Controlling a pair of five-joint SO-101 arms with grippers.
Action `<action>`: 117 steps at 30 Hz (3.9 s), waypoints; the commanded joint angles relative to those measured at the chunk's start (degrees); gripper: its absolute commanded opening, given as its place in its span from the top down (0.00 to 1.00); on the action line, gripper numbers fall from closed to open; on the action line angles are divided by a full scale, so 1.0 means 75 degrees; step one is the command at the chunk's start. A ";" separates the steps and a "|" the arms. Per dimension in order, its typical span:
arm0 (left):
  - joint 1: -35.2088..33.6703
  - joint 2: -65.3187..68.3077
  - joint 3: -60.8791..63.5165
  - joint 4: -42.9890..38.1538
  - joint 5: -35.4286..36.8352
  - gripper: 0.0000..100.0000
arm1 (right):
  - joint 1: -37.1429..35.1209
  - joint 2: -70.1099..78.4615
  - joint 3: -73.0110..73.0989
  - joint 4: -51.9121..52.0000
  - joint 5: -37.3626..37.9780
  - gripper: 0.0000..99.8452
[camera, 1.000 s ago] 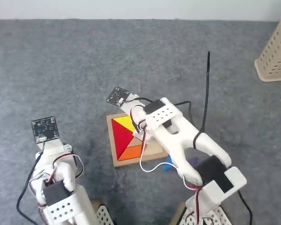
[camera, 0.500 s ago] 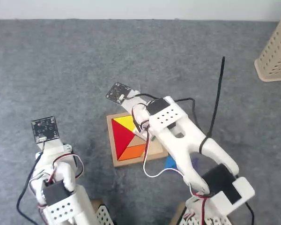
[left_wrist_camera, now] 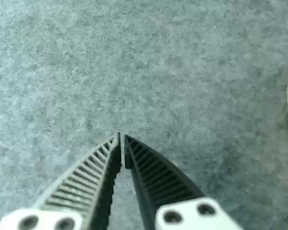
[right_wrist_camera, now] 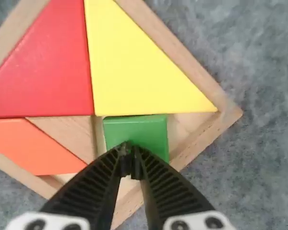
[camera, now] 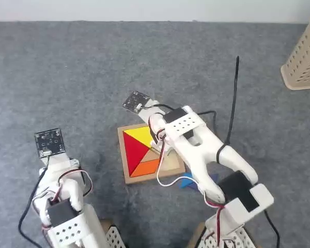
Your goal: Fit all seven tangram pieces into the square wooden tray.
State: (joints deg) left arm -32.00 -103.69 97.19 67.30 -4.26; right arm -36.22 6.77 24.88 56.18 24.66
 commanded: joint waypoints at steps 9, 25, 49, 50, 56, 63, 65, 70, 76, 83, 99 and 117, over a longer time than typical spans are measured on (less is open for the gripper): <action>0.0023 -0.0059 -0.0076 0.0047 0.0105 0.99 | -0.0322 -0.0240 -0.0070 -0.0029 -0.0094 0.99; 0.0023 -0.0059 -0.0076 0.0047 0.0105 0.99 | 0.1459 -0.3968 0.1008 0.2983 0.0434 0.99; 0.0023 -0.0059 -0.0076 0.0047 0.0105 0.99 | 0.1823 -0.6605 0.5521 0.2772 0.4419 0.78; 0.0023 -0.0059 -0.0076 0.0047 0.0105 0.99 | 0.1823 -0.6570 0.5626 0.2667 0.4489 0.78; 0.0023 -0.0059 -0.0076 0.0047 0.0105 0.99 | 0.1834 -0.5984 0.5708 0.2303 0.4478 0.78; 0.0023 -0.0059 -0.0076 0.0047 0.0105 0.99 | 0.1846 -0.4401 0.5697 0.1178 0.4337 0.79; 0.0023 -0.0059 -0.0076 0.0047 0.0105 0.99 | 0.1846 -0.3991 0.5533 0.0920 0.4056 0.79; 0.0023 -0.0059 -0.0076 0.0047 0.0105 0.99 | 0.1846 -0.3511 0.4794 0.0885 0.3938 0.89; 0.0023 -0.0059 -0.0076 0.0047 0.0105 0.99 | 0.1846 -0.3499 0.4161 0.0885 0.3950 0.95; 0.0023 -0.0059 -0.0076 0.0047 0.0105 0.99 | 0.2174 -0.3464 0.3470 0.0885 0.3247 0.95; 0.0023 -0.0059 -0.0076 0.0047 0.0105 0.99 | 0.2878 -0.3429 0.3376 0.0897 -0.1500 0.89; 0.0023 -0.0059 -0.0076 0.0047 0.0105 0.99 | 0.2116 -0.3429 0.3563 0.1307 -0.5603 0.76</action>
State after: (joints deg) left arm -32.00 -103.69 97.19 67.30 -4.26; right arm -17.23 -18.81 53.19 66.37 -16.13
